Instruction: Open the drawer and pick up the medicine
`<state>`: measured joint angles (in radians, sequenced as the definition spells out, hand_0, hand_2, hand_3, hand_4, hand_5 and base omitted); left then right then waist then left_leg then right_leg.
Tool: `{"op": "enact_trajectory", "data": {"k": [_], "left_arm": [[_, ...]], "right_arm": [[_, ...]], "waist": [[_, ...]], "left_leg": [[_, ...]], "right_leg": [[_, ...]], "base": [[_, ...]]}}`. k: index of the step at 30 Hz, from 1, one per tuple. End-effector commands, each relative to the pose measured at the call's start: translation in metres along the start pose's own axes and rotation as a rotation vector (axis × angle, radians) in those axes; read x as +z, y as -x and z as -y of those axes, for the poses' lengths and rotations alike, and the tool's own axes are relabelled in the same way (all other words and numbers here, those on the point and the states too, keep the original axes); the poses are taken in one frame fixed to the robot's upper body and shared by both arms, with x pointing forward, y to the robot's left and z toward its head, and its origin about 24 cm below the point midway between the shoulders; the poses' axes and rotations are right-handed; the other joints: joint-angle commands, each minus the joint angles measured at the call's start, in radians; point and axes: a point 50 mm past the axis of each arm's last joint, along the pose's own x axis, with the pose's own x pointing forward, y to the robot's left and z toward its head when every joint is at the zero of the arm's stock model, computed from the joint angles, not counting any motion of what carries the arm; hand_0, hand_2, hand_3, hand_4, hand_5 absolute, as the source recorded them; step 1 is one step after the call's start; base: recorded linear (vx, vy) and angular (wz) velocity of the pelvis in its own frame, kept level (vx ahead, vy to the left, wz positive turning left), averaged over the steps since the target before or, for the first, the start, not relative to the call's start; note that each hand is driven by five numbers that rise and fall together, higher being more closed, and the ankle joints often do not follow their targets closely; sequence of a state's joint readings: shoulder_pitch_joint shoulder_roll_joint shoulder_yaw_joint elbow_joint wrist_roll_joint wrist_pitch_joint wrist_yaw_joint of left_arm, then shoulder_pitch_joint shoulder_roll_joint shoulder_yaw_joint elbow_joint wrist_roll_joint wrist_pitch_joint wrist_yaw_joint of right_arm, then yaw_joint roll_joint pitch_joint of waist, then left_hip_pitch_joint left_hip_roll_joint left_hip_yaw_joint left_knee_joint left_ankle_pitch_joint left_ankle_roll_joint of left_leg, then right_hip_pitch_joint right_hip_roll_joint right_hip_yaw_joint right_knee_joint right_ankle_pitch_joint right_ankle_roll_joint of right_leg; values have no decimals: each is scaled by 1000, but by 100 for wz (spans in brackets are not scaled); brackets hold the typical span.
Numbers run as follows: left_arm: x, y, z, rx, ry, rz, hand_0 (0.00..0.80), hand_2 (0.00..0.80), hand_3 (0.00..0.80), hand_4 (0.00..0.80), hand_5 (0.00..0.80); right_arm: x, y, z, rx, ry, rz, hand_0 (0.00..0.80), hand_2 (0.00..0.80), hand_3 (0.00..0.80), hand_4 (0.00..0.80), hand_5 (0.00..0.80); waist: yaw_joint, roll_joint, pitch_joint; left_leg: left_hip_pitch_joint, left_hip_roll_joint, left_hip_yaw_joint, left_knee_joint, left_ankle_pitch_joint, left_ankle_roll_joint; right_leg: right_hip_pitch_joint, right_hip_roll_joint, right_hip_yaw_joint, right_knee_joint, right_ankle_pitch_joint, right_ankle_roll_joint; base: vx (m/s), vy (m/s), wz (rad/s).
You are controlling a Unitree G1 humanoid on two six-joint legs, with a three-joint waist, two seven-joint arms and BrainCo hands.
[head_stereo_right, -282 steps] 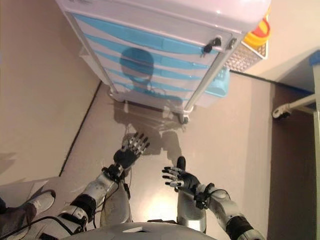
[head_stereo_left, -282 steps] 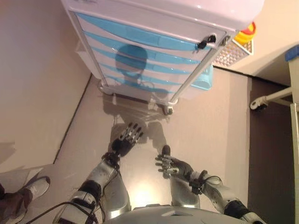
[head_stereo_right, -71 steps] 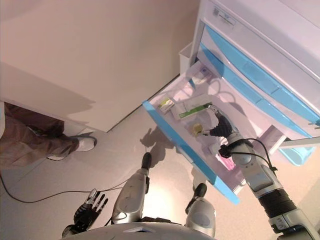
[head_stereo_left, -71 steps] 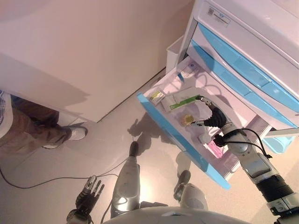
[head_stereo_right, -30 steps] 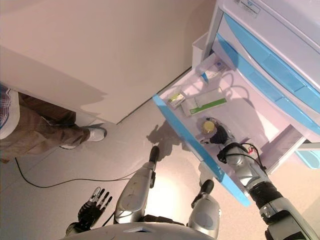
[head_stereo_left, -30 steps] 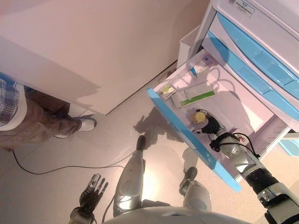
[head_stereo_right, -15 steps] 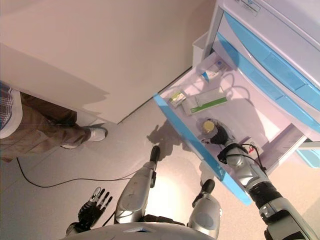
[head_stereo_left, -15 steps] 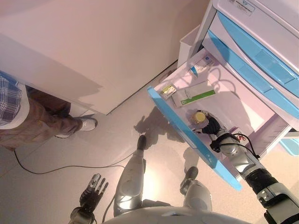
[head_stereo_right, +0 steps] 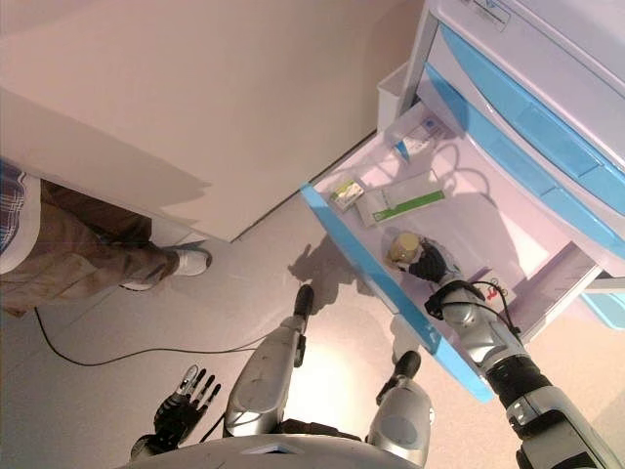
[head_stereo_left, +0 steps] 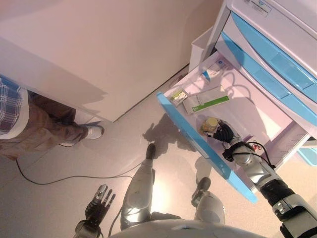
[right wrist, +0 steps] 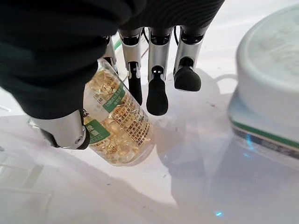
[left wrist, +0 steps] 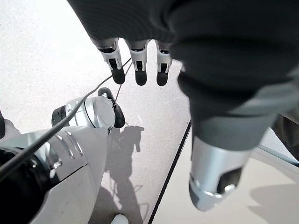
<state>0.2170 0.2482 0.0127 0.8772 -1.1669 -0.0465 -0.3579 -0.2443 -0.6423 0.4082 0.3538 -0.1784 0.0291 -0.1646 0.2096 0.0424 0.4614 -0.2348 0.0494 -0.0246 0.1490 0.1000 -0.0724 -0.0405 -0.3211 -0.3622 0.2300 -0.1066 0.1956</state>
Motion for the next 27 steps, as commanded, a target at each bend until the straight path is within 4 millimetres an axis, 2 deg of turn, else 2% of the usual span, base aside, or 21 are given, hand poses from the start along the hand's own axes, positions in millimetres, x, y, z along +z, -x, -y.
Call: {"op": "enact_trajectory", "data": {"k": [1,6,9,15,22,27], "left_arm": [[-4,3,-1,-14,-63,-35,0,0,0,0,0],[-5,4,-2,-12,-61,-37,0,0,0,0,0],[-7,6,-4,-6,-63,-39,0,0,0,0,0],[-10,9,-7,11,-60,-38,0,0,0,0,0],[-9,11,-12,41,-60,-33,0,0,0,0,0],[-12,14,-16,73,-65,-44,0,0,0,0,0]], "right_arm": [[20,-3,8,-43,-10,116,800,800,800,800,800],[27,-1,10,-52,-7,165,800,800,800,800,800],[38,3,15,-52,-22,236,800,800,800,800,800],[70,17,36,-48,-23,408,800,800,800,800,800],[110,38,59,39,-20,619,800,800,800,800,800],[131,53,73,89,-10,732,800,800,800,800,800]], "waist": [[7,-3,-33],[2,-4,-37],[-5,-9,-49],[-24,-25,-85],[-51,-51,-141],[-63,-64,-190]], "left_leg": [[55,42,16,77,-109,7],[61,43,17,72,-109,8],[69,44,18,61,-107,8],[103,56,37,32,-105,4],[152,76,73,10,-111,0],[197,87,99,-18,-112,-4]], "right_leg": [[-94,0,16,14,114,-39],[-93,1,19,13,115,-38],[-86,4,20,2,118,-36],[-61,13,29,-24,120,-29],[-29,27,53,-50,122,-26],[5,39,65,-79,123,-29]], "base": [[0,0,0],[0,0,0],[0,0,0],[22,-13,-6],[36,-37,-8],[62,-35,-20]]}}
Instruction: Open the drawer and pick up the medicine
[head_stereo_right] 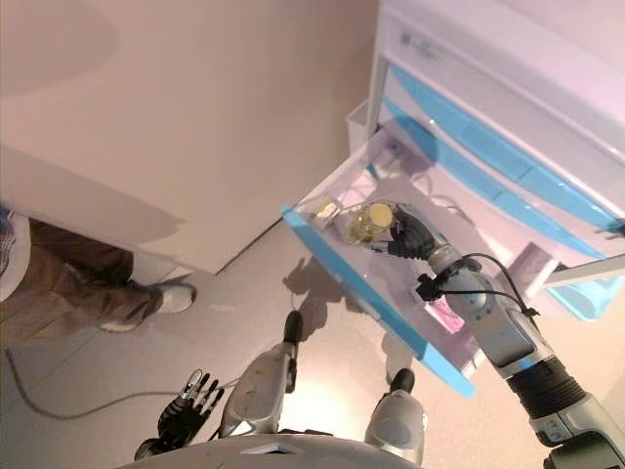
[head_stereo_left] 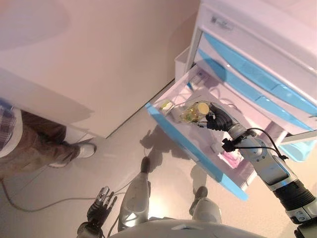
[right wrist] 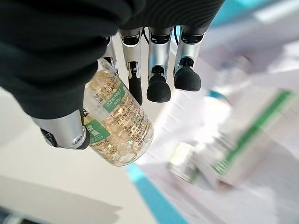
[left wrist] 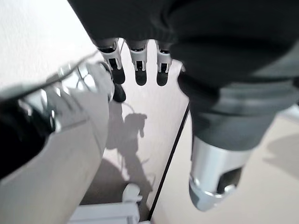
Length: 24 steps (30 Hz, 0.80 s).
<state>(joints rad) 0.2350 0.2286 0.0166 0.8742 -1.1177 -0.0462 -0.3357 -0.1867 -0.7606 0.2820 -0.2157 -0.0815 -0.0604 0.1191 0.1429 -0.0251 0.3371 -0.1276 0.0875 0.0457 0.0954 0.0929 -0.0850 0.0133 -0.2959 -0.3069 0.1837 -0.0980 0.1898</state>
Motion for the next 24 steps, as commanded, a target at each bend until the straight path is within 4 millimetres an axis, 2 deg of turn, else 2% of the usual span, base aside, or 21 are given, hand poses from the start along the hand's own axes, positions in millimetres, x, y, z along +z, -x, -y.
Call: {"op": "enact_trajectory", "data": {"k": [1,8,13,18,24], "left_arm": [[-4,11,-14,51,-40,-19,0,0,0,0,0],[-4,9,-16,84,-57,-39,0,0,0,0,0],[-3,9,-21,117,-66,-53,0,0,0,0,0],[0,10,-26,146,-74,-59,0,0,0,0,0],[4,13,-35,193,-77,-69,0,0,0,0,0]], "right_arm": [[39,2,27,0,16,208,800,800,800,800,800],[66,2,47,3,-63,319,800,800,800,800,800],[79,-5,68,-69,-118,363,800,800,800,800,800],[85,-14,93,-155,-154,362,800,800,800,800,800],[81,-33,137,-348,-215,296,800,800,800,800,800]], "waist": [[1,1,-78],[-10,-14,-140],[-11,-22,-174],[-4,-29,-196],[18,-37,-222]], "left_leg": [[100,50,33,27,-105,8],[148,54,56,-11,-109,5],[175,54,65,-23,-118,3],[197,49,65,-29,-129,6],[213,44,56,-28,-137,8]], "right_leg": [[-41,17,12,-42,115,-24],[-3,32,20,-80,118,-28],[25,38,21,-102,119,-31],[48,42,19,-116,118,-34],[71,43,11,-127,116,-38]], "base": [[59,-38,-11],[51,-42,-13],[45,-34,-5],[54,-28,-2],[39,-15,-1]]}}
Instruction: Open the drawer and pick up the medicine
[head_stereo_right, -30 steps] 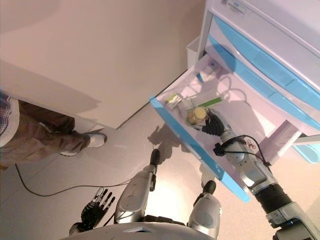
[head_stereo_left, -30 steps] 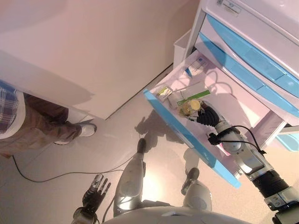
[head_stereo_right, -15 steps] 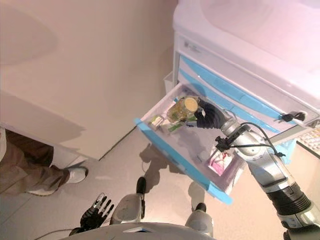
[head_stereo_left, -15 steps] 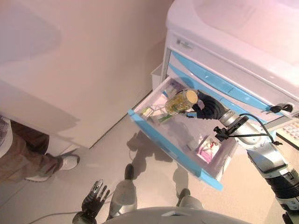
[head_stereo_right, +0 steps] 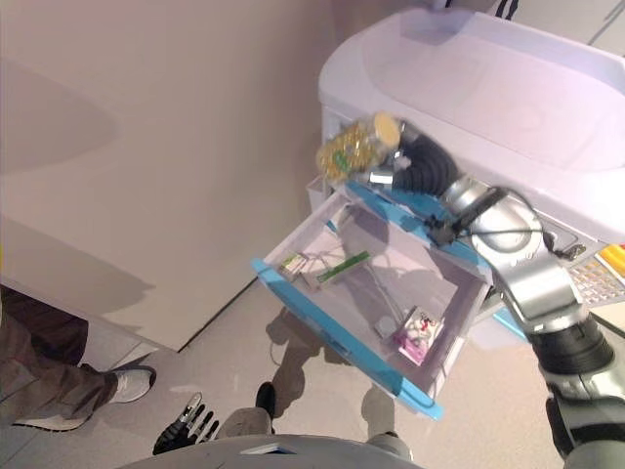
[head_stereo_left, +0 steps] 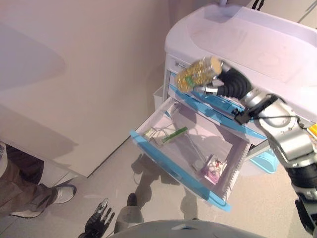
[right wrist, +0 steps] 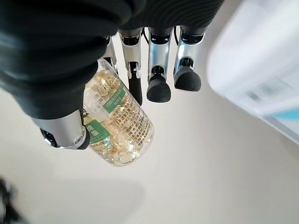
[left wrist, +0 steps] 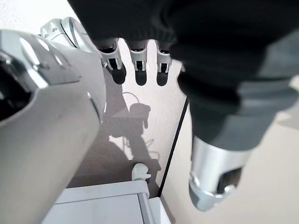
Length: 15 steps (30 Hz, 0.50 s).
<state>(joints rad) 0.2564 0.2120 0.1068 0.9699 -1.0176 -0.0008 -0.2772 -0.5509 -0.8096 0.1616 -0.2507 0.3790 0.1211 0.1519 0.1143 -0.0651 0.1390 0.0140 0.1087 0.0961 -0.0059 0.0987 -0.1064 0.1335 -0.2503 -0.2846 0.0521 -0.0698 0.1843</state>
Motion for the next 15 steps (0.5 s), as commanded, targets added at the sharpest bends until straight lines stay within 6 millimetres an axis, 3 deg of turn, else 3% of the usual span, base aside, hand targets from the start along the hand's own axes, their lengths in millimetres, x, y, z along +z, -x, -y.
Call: {"op": "enact_trajectory", "data": {"k": [1,10,15], "left_arm": [[16,0,-6,21,-76,4,0,0,0,0,0],[24,-1,-10,65,-81,-6,0,0,0,0,0],[29,-2,-10,81,-81,-4,0,0,0,0,0]], "right_arm": [[26,-14,42,-203,43,75,800,800,800,800,800],[5,-36,115,-512,128,-182,800,800,800,800,800],[-11,-27,158,-662,222,-417,800,800,800,800,800]], "waist": [[51,2,-27],[86,-11,-52],[104,-15,-55]], "left_leg": [[73,23,3,72,-142,30],[79,18,-18,64,-135,28],[83,16,-31,63,-134,26]], "right_leg": [[-46,-3,-13,2,88,-33],[-28,-5,-33,-7,93,-35],[-20,-6,-40,-5,90,-39]], "base": [[30,-11,-1],[8,-3,2],[29,-6,6]]}}
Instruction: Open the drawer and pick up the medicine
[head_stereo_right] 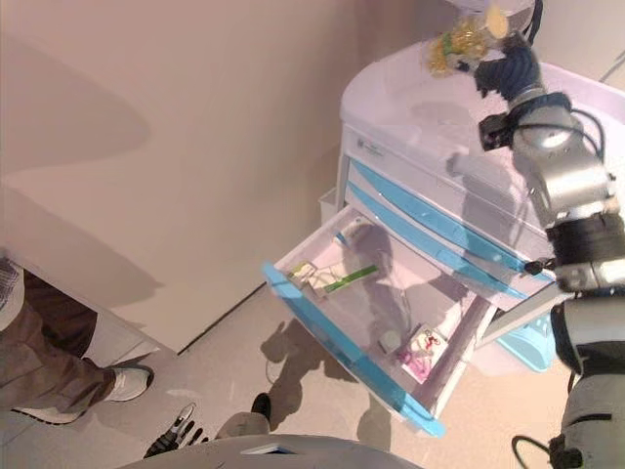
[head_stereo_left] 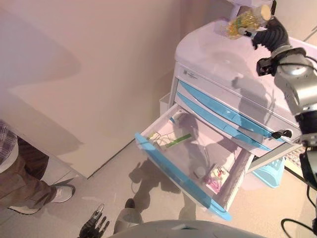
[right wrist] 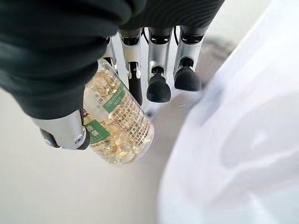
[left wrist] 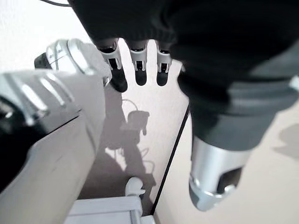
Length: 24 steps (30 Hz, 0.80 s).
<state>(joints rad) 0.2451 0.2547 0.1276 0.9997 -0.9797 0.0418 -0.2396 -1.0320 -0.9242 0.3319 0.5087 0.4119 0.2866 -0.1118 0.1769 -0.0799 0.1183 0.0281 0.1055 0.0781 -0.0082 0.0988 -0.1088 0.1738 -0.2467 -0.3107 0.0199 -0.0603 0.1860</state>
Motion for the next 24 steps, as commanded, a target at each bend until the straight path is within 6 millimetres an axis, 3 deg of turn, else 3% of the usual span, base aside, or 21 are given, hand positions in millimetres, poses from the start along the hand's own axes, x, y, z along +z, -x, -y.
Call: {"op": "enact_trajectory", "data": {"k": [1,11,24], "left_arm": [[19,-4,2,9,-48,19,0,0,0,0,0],[29,-5,4,24,-60,20,0,0,0,0,0],[33,-7,9,7,-70,13,0,0,0,0,0]], "right_arm": [[35,-9,42,-154,97,40,800,800,800,800,800],[-11,-12,77,-154,364,-347,800,800,800,800,800],[-57,-4,67,-35,433,-520,800,800,800,800,800]], "waist": [[46,-1,-36],[68,-4,-37],[80,3,-24]], "left_leg": [[69,18,-17,65,-133,28],[69,17,-34,50,-122,27],[70,19,-43,46,-122,31]], "right_leg": [[-59,-10,-17,27,81,-42],[-56,-12,-25,23,83,-45],[-56,-8,-22,24,78,-50]], "base": [[24,-3,7],[2,0,0],[-8,-1,0]]}}
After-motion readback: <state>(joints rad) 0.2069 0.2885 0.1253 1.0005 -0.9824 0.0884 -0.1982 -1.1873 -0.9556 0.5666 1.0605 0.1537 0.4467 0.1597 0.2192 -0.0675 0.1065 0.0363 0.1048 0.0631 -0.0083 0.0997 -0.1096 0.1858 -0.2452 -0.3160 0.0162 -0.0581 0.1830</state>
